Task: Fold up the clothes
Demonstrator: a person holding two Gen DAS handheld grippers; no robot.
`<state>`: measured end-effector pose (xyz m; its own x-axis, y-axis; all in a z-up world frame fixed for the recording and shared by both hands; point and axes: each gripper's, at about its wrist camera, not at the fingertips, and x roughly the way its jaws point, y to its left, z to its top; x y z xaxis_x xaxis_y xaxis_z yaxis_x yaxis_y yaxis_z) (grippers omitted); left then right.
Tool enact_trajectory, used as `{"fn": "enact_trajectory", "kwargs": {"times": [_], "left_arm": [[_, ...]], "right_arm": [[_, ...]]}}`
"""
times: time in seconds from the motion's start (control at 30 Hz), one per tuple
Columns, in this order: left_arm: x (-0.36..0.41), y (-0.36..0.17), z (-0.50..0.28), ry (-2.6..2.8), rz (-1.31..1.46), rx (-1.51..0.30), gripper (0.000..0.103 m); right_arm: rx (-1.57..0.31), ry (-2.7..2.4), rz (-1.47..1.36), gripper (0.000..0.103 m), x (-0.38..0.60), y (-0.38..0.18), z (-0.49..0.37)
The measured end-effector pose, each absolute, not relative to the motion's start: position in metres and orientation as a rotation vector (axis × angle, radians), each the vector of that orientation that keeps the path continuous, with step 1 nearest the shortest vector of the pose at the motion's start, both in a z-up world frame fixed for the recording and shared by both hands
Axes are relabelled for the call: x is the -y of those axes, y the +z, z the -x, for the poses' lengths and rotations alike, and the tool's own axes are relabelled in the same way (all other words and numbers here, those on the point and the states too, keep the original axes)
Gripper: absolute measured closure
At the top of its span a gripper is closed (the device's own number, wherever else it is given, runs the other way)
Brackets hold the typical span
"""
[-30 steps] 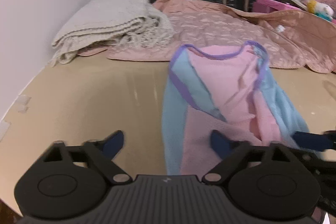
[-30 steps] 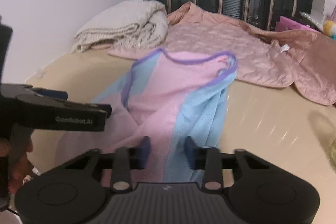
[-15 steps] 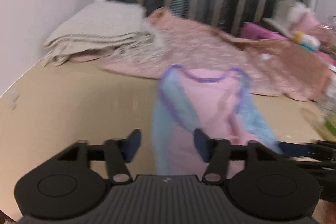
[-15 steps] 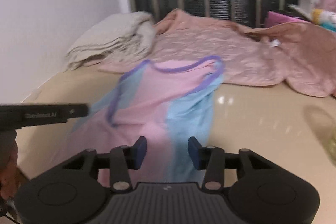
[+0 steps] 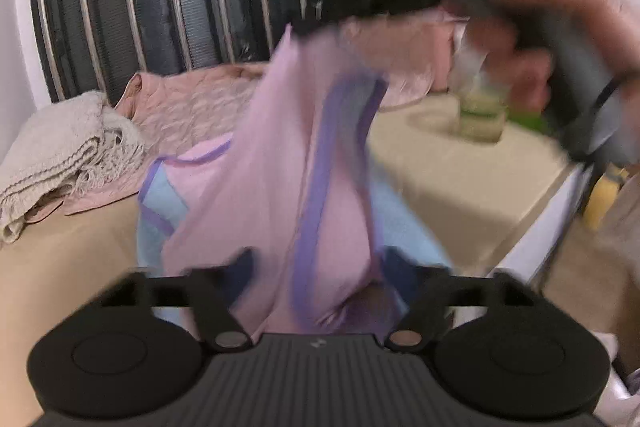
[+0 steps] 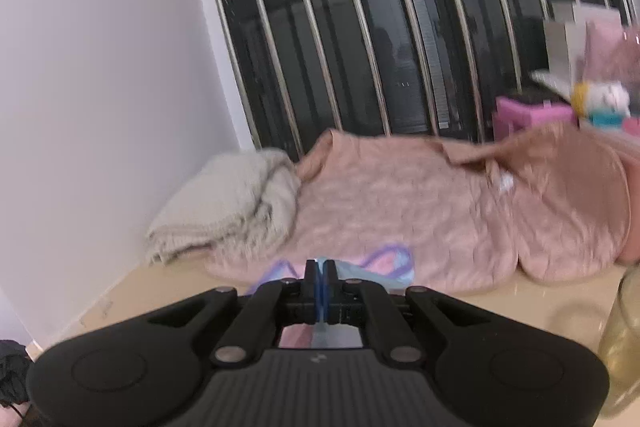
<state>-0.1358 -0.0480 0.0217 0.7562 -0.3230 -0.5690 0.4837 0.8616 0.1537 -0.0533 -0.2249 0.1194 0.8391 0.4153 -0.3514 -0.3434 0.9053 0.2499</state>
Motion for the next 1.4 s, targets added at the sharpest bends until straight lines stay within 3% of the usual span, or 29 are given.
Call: {"fn": "enact_trajectory", "kwargs": {"times": [0.03,0.13,0.17,0.2,0.27,0.33,0.37,0.57,0.6,0.63,0.67,0.7,0.77,0.93,1.03,1.07,1.23,1.4], "left_arm": [[0.045,0.021,0.129,-0.417,-0.288,-0.568,0.094],[0.024,0.029,0.106,-0.313,-0.172,-0.552,0.094],[0.016,0.032,0.099,-0.274,-0.134,-0.547,0.094],[0.007,0.035,0.092,-0.229,-0.097,-0.545,0.094],[-0.008,0.039,0.091,-0.173,-0.048,-0.522,0.089],[-0.016,0.038,0.099,-0.165,-0.034,-0.522,0.062],[-0.018,0.036,0.104,-0.169,-0.033,-0.53,0.058],[-0.011,0.023,0.118,-0.214,-0.087,-0.603,0.053],[-0.008,0.02,0.117,-0.21,-0.093,-0.607,0.06],[-0.005,0.018,0.115,-0.205,-0.098,-0.611,0.084],[-0.004,0.016,0.115,-0.197,-0.101,-0.608,0.095],[-0.006,0.017,0.115,-0.181,-0.101,-0.594,0.096],[-0.015,0.024,0.121,-0.147,-0.081,-0.554,0.096],[-0.041,0.045,0.142,-0.107,-0.019,-0.488,0.096],[-0.033,0.047,0.146,-0.114,-0.068,-0.479,0.095],[-0.03,0.046,0.146,-0.118,-0.082,-0.477,0.095],[-0.03,0.052,0.14,-0.161,-0.045,-0.441,0.1],[-0.028,0.095,0.125,-0.214,-0.019,-0.303,0.101]], "right_arm": [[-0.4,0.407,-0.176,0.102,0.224,0.123,0.054],[-0.383,0.386,-0.142,0.101,0.22,0.127,0.047],[-0.397,0.35,-0.114,0.095,0.217,0.124,0.042],[-0.422,0.3,-0.074,0.081,0.214,0.119,0.036],[-0.451,0.213,0.023,0.068,0.207,0.109,0.04],[-0.42,0.254,0.099,0.064,0.203,0.095,0.064],[-0.459,0.295,0.103,0.058,0.201,0.085,0.072],[-0.633,0.418,0.106,0.059,0.183,0.04,0.102],[-0.648,0.415,0.095,0.06,0.181,0.036,0.1],[-0.664,0.411,0.086,0.064,0.178,0.033,0.097],[-0.677,0.401,0.094,0.085,0.175,0.029,0.095],[-0.686,0.389,0.105,0.1,0.173,0.026,0.094],[-0.651,0.342,0.144,0.1,0.173,0.025,0.101],[-0.577,0.254,0.119,0.098,0.197,0.041,0.122],[-0.543,0.327,0.158,0.076,0.186,0.043,0.132],[-0.534,0.358,0.176,0.062,0.18,0.043,0.135],[-0.523,0.445,0.306,0.061,0.149,0.035,0.132],[-0.567,0.441,0.264,0.063,0.139,0.032,0.105]]}}
